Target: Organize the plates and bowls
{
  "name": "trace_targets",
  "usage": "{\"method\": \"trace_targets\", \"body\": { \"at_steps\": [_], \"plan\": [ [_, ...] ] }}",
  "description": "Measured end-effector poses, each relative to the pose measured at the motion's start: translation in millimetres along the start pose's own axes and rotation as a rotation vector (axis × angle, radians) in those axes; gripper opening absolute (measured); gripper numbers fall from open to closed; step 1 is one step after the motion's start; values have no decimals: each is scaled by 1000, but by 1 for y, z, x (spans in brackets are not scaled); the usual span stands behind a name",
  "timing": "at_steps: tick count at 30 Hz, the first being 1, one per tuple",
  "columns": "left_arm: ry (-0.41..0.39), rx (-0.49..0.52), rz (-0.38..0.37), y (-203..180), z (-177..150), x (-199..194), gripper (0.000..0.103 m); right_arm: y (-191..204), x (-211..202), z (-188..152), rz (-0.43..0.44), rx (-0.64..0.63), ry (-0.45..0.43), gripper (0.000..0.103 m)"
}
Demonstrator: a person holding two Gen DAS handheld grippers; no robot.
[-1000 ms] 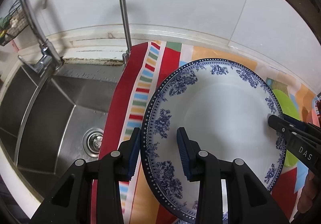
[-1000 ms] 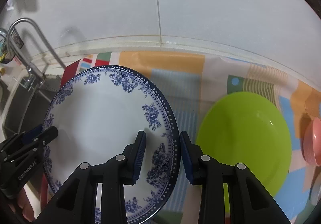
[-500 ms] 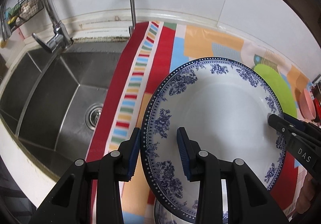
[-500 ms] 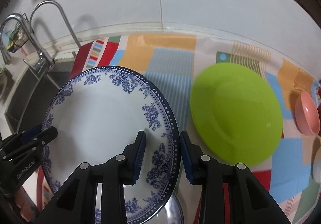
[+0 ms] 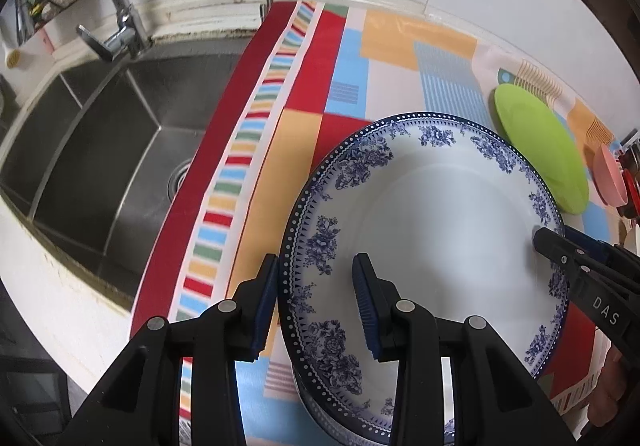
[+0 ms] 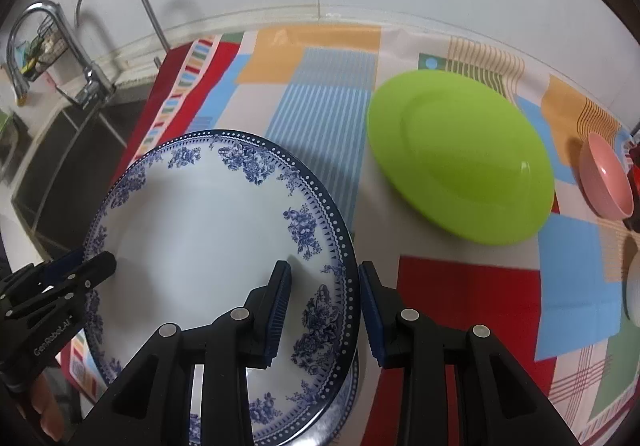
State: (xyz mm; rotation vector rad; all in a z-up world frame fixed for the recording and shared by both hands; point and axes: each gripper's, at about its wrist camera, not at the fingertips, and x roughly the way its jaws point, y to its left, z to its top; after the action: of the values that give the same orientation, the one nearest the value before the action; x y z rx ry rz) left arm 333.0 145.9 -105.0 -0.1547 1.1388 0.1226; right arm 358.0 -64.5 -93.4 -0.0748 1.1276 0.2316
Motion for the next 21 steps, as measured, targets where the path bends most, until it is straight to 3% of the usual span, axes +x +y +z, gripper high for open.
{"method": "trace_targets", "body": {
  "at_steps": [21],
  "plan": [
    [72, 7, 19, -7, -32, 11, 37, -1, 10, -38, 3, -18, 74, 36]
  ]
}}
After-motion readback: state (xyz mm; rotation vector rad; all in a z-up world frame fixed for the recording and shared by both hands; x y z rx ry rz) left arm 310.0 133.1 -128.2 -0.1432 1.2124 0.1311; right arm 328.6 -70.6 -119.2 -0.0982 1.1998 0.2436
